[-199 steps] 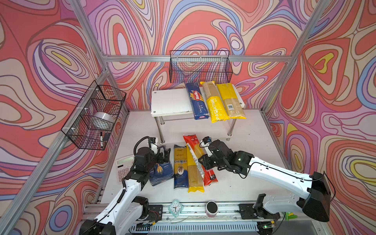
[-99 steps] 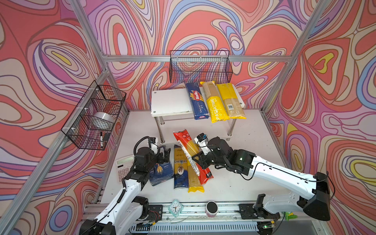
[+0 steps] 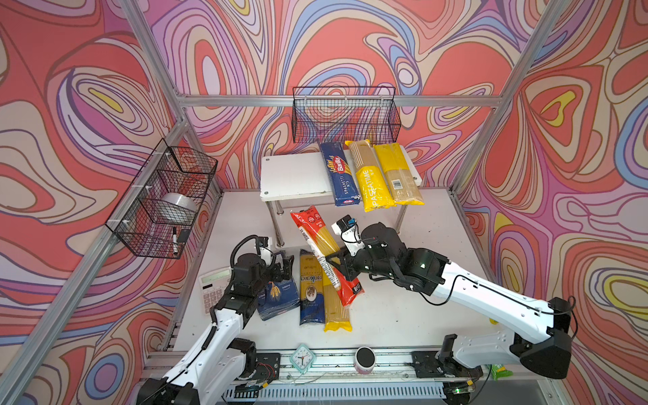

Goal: Arrange pasta packages on shelves
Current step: Place the pasta bag on the shelf.

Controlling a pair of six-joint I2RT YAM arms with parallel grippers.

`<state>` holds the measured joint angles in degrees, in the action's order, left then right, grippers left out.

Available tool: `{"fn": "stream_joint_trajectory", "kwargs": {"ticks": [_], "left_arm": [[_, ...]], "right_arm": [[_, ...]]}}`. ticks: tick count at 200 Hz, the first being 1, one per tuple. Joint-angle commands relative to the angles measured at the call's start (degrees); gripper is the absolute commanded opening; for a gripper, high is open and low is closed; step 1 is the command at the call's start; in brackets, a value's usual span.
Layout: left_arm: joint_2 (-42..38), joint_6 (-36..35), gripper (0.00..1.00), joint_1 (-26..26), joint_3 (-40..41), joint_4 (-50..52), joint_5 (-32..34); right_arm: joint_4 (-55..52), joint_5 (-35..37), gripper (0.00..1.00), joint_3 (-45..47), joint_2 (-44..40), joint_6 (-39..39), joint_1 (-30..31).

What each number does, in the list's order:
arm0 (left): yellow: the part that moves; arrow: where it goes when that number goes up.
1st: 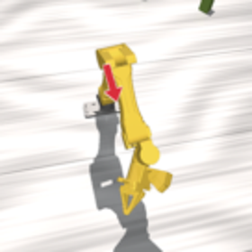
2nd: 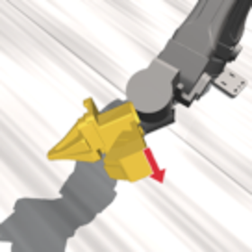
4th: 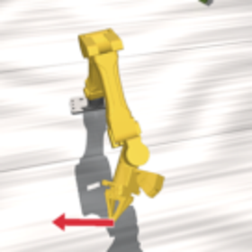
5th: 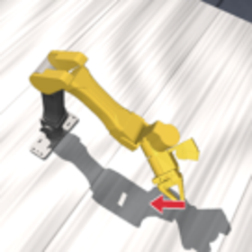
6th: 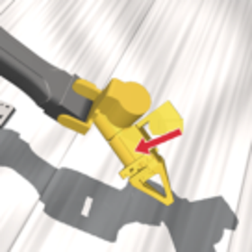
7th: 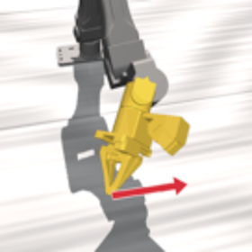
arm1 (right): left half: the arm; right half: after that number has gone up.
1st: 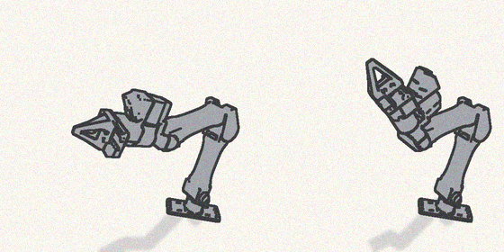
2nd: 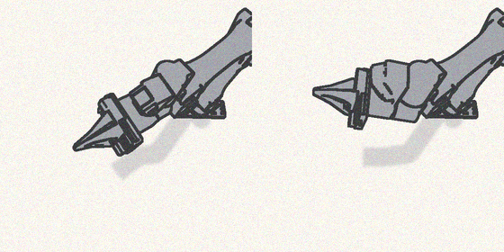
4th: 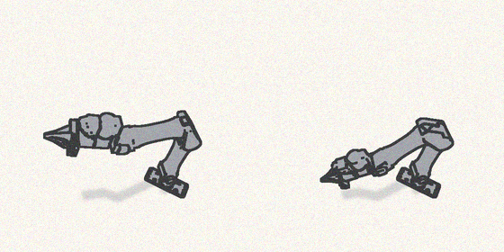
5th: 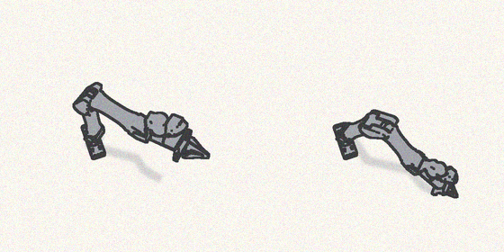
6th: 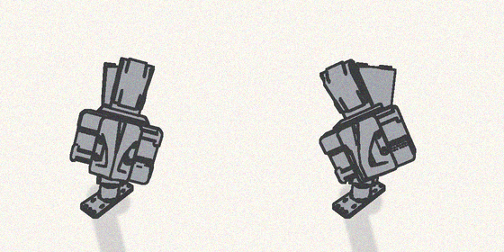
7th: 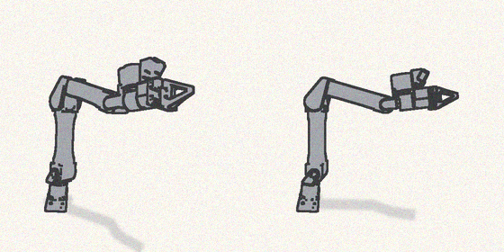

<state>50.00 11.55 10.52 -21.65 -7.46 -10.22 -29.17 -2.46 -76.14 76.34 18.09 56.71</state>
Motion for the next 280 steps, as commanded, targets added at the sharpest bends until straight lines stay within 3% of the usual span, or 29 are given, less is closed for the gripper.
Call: {"fn": "stream_joint_trajectory", "kwargs": {"ticks": [1,36,101,280], "left_arm": [[-0.1,-0.6,1.00,0.2,0.0,0.2,-0.3],[0.0,-0.7,1.00,0.2,-0.1,0.2,-0.3],[0.2,-0.7,1.00,0.2,-0.1,0.2,-0.5],[-0.1,-0.6,1.00,0.2,0.0,0.2,-0.2]], "right_arm": [[5.3,0.7,0.25,-5.9,0.6,-2.3,0.3],[3.0,2.4,0.25,-12.3,4.3,-3.9,0.3],[-7.3,12.4,0.25,-29.9,14.8,-4.4,0.3],[-6.4,26.1,0.24,-50.3,28.5,-11.2,0.3]]}}
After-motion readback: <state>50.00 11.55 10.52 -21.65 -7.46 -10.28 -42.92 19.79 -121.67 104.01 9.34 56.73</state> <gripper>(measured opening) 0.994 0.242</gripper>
